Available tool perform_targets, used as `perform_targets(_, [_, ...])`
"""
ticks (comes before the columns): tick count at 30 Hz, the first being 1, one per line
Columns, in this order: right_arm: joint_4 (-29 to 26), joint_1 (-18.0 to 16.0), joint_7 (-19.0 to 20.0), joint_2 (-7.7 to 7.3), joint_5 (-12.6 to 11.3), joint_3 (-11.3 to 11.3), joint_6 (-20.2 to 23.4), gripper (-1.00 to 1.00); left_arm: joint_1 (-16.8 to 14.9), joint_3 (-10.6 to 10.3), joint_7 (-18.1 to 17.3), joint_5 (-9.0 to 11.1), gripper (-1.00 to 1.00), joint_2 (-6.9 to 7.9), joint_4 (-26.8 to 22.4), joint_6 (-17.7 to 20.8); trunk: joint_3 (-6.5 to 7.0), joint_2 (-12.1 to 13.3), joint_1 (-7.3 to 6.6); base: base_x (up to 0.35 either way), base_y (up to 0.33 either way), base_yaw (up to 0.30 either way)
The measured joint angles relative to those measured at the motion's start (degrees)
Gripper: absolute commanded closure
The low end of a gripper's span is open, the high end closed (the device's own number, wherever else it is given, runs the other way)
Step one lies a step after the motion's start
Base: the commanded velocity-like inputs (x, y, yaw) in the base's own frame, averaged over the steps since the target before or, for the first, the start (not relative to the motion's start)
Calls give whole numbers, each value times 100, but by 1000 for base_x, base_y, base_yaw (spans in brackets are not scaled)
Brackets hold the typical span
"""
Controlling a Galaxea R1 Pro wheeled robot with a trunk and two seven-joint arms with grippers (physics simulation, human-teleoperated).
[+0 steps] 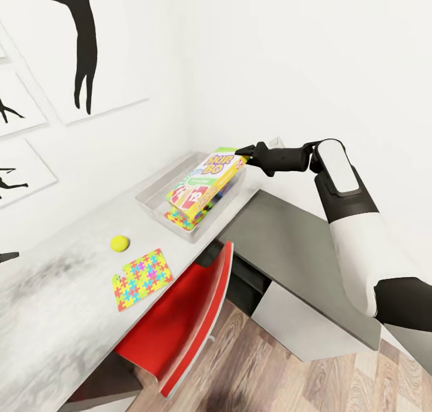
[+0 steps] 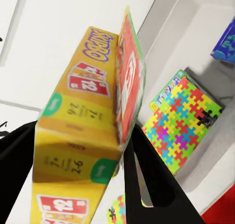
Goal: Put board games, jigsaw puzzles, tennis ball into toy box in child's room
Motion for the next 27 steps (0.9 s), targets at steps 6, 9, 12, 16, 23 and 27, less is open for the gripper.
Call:
perform_targets(6, [70,2,-1,3,6,60,-283,100,0,-1,0,0,-100,-61,-4,-2,-2,0,1,21,0,-4])
perform_targets(9, [168,-4,-1,43,-3,72,-314,100,0,11,0,0,-100,-66,-4,-2,-4,0,1,21,0,1])
perform_targets(12, [194,-6,-1,95,-4,76,-323,100,0,15,0,0,-100,-67,-4,-2,-17,0,1,69,0,36])
perform_targets(16, [209,-16,-1,149,0,78,-327,100,1,17,0,0,-100,-67,-4,-2,-49,0,1,37,0,64])
perform_targets(23, [216,-32,-1,169,8,79,-328,100,1,26,0,0,-100,-67,-4,-2,-112,0,1,4,0,72])
perform_targets(27, [224,-34,-1,176,13,79,-362,100,1,26,0,0,-100,-67,-4,-2,-149,0,1,0,0,73])
